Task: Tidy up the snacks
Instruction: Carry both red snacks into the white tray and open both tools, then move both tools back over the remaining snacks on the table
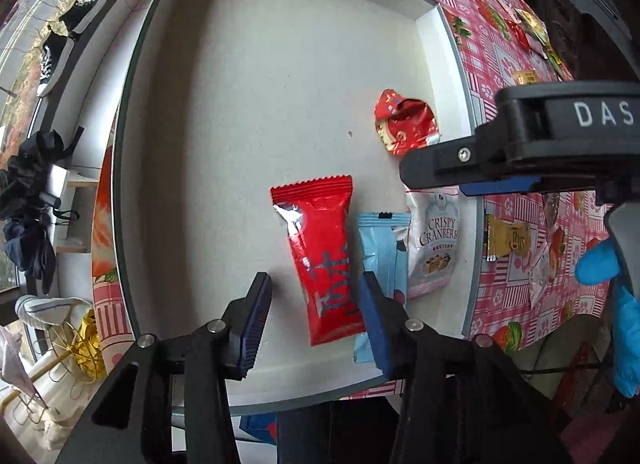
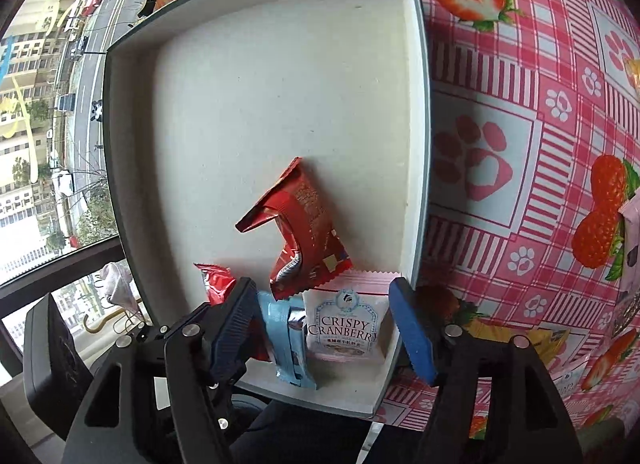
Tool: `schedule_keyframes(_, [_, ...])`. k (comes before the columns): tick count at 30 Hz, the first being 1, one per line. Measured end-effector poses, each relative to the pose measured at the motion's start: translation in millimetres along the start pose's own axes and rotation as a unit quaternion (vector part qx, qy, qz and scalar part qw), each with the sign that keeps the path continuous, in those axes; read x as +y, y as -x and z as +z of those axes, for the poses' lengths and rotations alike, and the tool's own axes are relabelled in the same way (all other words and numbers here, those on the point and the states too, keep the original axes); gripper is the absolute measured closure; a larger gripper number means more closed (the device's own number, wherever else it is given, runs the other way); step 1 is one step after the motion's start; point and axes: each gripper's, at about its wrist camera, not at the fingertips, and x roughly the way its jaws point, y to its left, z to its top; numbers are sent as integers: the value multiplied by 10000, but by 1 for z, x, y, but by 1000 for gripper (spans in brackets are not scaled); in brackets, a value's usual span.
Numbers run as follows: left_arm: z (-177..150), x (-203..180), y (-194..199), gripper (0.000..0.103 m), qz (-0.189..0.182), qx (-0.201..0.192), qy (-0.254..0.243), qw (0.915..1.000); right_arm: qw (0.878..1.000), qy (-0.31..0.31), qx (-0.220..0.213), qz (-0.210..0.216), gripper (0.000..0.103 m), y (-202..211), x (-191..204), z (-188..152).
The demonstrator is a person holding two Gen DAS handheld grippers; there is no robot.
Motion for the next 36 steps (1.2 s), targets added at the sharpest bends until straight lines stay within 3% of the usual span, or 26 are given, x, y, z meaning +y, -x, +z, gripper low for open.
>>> schedule_keyframes(5, [-3, 13, -10, 45, 53, 253, 64, 9996, 9990, -190, 107, -377, 28, 1, -15, -11])
schedule_keyframes(8, [-8, 31, -16, 45, 119, 340, 233, 9991, 9992, -308, 102, -253, 28, 4, -19, -18])
schedule_keyframes(11, [-10, 35, -17, 45, 14, 321, 53, 9995, 9994, -254, -99, -231, 27, 12, -18, -18])
schedule_keyframes(13, [-13, 28, -17, 45, 216, 350, -252, 9988, 9991, -245, -252, -234, 18, 21, -19, -21])
schedule_keyframes(20, [-33, 29, -20, 45, 625, 482, -344, 9963, 9985, -74, -517, -131, 17, 45, -22, -21])
schedule_keyframes(24, [-33, 22, -13, 44, 662, 374, -428, 9962, 9971, 10, -750, -115, 17, 58, -31, -23])
schedule_keyframes(26, [-27, 15, -1, 34, 558, 225, -404, 9974, 9963, -61, -840, -161, 0, 70, -44, -24])
schedule_keyframes(28, [-21, 4, 14, 24, 519, -23, -445, 9977, 9956, -179, -899, -192, 0, 79, -55, -30])
schedule_keyframes(36, [6, -60, 36, 23, 376, -462, -716, 9957, 9947, -558, -808, -318, 0, 89, -112, -53])
